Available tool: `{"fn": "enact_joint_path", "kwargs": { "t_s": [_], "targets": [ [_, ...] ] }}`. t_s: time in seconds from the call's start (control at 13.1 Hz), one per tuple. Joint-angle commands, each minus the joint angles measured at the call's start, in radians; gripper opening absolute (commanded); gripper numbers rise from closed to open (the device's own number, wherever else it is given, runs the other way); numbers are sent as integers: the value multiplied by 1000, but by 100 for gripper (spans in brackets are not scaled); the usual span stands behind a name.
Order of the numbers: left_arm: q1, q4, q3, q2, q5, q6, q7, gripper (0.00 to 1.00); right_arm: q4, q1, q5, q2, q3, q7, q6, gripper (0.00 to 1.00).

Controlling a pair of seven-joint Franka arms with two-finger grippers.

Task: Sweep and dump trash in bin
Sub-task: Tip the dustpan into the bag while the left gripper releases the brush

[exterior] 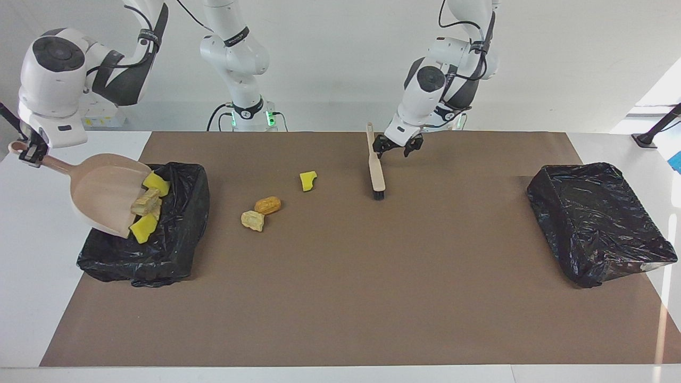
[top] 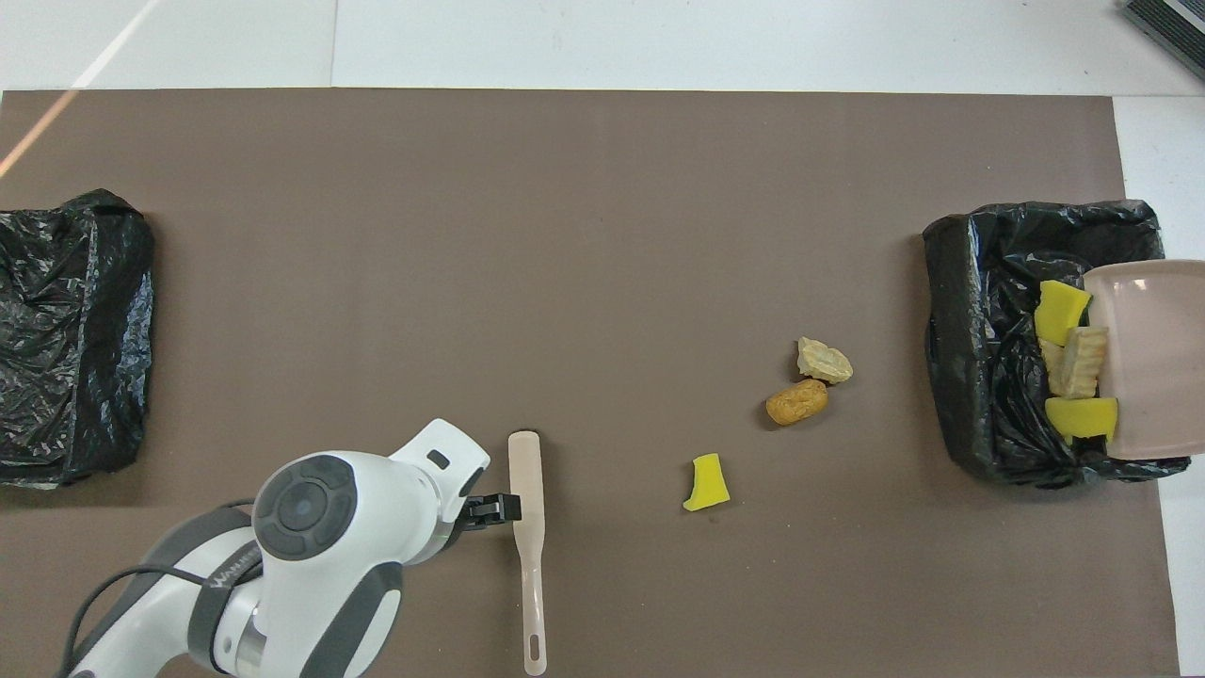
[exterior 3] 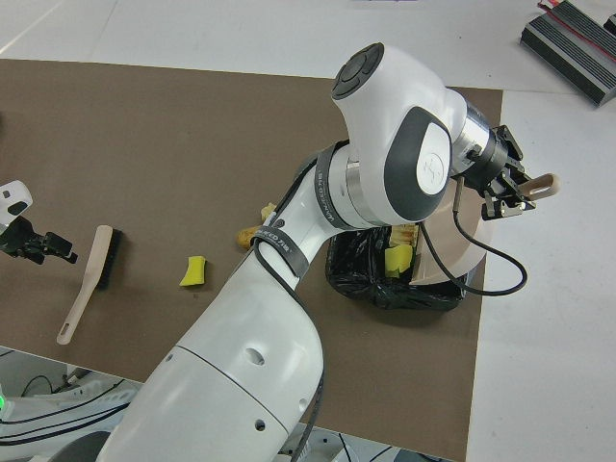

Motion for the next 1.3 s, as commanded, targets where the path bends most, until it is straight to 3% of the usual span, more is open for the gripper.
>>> {"fn": "enact_joint_path", "kwargs": {
  "t_s": [0.0,0.23,0.54,0.69,0.92,1.22],
  "targets": [
    [116,92,-6,71,63,-39,95,100,-17,10,-92,-26,4,62,-38,0],
    [266,175,0,129,88,-88,122,100,-5,8,-152,-37,5,96,-32,0],
    [348,252,3,180,108,-90,270,100,-3,10,-158,-89,9,88,-38,0],
    [391,305,1,213,175,-84,383,100,12,10,-159,-92,12,90,-43,0],
    [442,393,3,247,188,-107,476,100,20,10,-94,-100,36,157,-72,0],
    [483,586,3,263,188,-355,478,100,17,28,80,-94,106,312,-72,0]
  ]
}}
